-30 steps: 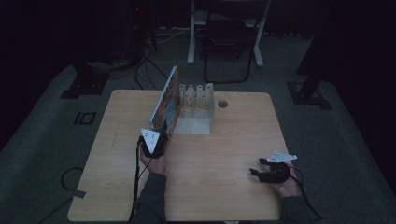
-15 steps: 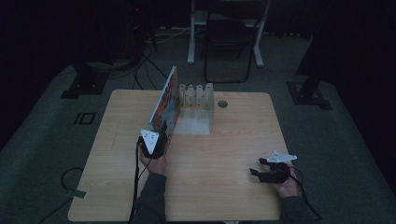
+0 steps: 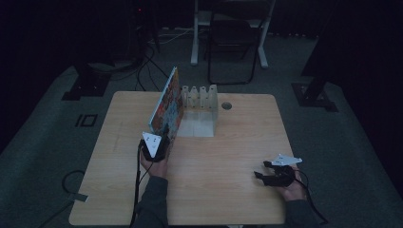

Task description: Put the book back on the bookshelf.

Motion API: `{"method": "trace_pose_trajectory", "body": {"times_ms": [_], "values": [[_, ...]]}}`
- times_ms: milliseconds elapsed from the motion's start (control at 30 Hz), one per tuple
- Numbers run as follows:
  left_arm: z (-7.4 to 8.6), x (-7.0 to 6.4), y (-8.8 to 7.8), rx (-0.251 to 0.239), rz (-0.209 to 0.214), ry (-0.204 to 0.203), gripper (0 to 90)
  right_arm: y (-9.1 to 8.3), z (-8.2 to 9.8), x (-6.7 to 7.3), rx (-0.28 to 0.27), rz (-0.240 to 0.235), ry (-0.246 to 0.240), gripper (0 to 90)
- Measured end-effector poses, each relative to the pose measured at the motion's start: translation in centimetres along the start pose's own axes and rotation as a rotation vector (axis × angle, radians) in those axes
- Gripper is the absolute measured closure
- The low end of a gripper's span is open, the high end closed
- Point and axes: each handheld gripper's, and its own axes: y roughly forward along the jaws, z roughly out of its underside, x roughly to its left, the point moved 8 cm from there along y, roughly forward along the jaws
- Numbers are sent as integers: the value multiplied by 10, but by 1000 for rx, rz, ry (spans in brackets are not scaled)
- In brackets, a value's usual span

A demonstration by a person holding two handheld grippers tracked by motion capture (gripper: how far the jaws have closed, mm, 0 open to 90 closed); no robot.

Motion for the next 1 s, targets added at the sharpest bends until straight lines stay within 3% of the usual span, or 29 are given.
{"method": "trace_pose_trajectory", "body": {"times_ms": [167,400,567,1000], "values": [[0,-1,0,-4,10,8,696,0,0,0,0,-1,1,317],[1,-1,-2,-9,41,-11,596,0,0,0,0,0,0,316],[2,-1,-3,-2,56,7,512,0,0,0,0,-1,0,316],[2,-5,-13,30,135,10,419,0,0,0,0,-2,3,316]]}}
